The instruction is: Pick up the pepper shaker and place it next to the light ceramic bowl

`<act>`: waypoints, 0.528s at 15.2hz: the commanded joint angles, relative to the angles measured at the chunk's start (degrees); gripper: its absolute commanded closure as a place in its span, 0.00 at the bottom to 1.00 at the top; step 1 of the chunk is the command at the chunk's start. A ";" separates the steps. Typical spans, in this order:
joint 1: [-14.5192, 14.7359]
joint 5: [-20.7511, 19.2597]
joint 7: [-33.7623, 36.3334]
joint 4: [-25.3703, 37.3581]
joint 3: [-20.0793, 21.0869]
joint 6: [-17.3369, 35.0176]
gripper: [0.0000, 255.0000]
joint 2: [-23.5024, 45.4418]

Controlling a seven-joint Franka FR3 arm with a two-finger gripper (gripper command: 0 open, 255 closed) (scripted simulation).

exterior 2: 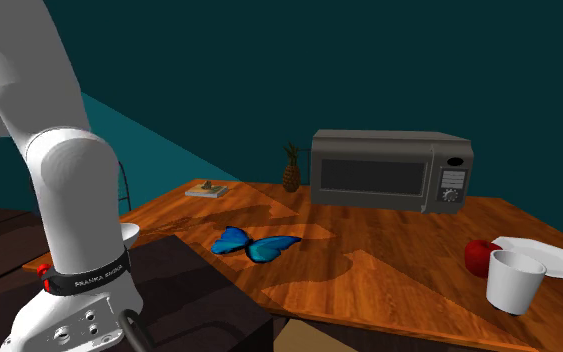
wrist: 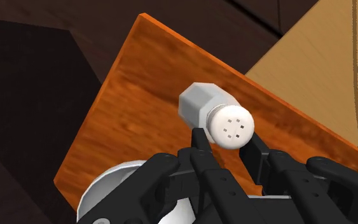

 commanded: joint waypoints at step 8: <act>-22.99 11.53 -8.16 0.02 24.81 5.31 1.00 -5.87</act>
